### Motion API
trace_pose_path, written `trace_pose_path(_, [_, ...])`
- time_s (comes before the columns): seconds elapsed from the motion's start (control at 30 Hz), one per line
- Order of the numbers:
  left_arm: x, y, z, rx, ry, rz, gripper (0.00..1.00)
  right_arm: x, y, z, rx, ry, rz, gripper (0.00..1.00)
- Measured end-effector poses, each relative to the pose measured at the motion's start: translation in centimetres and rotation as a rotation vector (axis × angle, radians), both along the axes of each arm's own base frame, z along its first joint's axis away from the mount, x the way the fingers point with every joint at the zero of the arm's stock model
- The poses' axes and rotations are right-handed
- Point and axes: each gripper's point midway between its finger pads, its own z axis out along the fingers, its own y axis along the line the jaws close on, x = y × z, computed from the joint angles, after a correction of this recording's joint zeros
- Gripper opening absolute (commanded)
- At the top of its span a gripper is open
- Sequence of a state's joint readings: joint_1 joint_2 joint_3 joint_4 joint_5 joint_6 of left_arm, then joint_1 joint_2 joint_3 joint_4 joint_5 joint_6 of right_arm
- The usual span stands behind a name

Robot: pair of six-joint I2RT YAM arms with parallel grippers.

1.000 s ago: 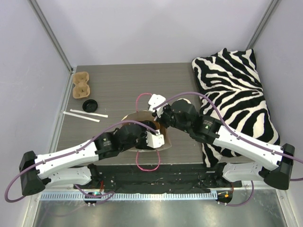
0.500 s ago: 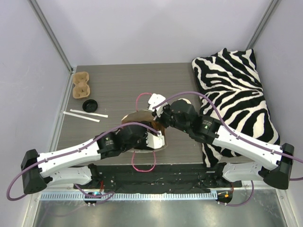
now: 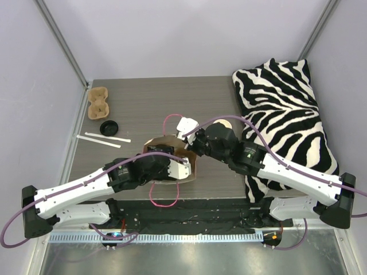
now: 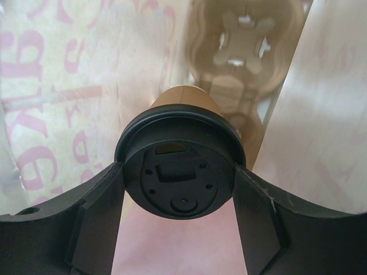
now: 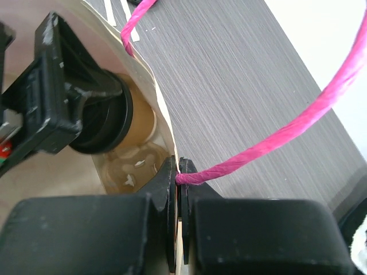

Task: Pack the takeout coffee

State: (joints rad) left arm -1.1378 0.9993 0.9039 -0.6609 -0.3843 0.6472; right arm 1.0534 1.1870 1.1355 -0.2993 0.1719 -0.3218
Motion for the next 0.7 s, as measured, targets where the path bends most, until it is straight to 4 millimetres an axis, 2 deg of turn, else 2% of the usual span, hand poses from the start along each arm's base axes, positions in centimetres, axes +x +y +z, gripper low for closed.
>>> trace_pose_path(0.5, [0.0,1.6,-0.6,0.129,0.017,0.02,0.02,-0.4,0.3,0.1,-0.047,-0.058,0.04,0.01])
trace_pose_path(0.7, [-0.2,2.7,-1.7,0.155,0.019,0.04,0.02,-0.3,0.3,0.2,-0.057,-0.074,0.046,0.01])
